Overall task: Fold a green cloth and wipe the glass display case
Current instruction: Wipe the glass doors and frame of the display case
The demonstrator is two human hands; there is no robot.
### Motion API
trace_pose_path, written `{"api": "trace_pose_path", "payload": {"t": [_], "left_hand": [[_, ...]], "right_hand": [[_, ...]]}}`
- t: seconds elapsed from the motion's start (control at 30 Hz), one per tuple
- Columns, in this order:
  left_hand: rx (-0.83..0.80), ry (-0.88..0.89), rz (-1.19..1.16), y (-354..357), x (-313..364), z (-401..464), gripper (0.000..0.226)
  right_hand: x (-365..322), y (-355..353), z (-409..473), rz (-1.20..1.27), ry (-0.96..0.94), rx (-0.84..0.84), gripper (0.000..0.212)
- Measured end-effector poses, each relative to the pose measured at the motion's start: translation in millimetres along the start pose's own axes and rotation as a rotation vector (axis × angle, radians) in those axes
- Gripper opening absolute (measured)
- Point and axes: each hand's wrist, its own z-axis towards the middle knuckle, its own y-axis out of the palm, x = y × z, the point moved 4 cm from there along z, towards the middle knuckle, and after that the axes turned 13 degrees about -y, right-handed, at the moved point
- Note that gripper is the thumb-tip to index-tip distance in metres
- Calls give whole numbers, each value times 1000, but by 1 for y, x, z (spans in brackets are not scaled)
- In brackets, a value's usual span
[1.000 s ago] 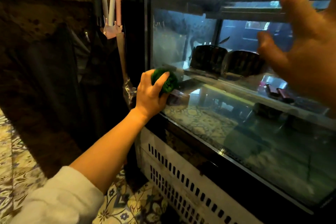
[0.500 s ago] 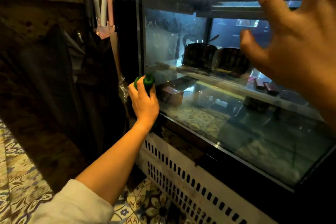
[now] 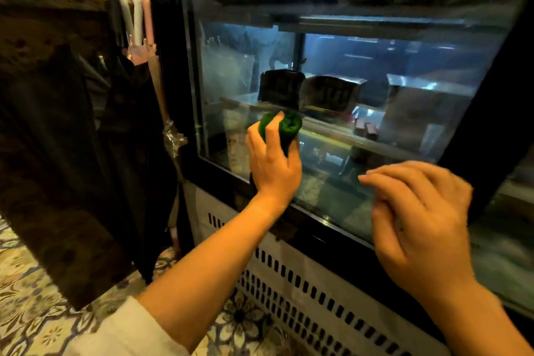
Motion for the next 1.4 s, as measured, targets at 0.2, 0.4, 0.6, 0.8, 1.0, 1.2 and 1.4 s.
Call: {"api": "trace_pose_path", "payload": {"t": [0.2,0.4,0.6,0.8,1.0,1.2,1.4], "left_hand": [[-143,152,32,22,52,-81,49],[-274,-204,-205,16,105,-127,34],[-747,-705,-952,8,212,-152,34],[-972,-111,-974,6,293,-134,42],[-46,554,-135,7,268,-50,34],[-62,473,-5,29,246,-23,40],[-136,416,-118,60,230,-19,49]], "right_hand": [[2,-10,-38,163,325,36,33],[22,-58,-81,386,622,54,41],[33,-108,-96,868,718,-16,76],[78,-215,-96,448,662,453,68],[153,-342,-64,-447,461,621,61],[188,-352,-8,-682,456,438,61],[149,-219,39,-766,216,78,49]]}}
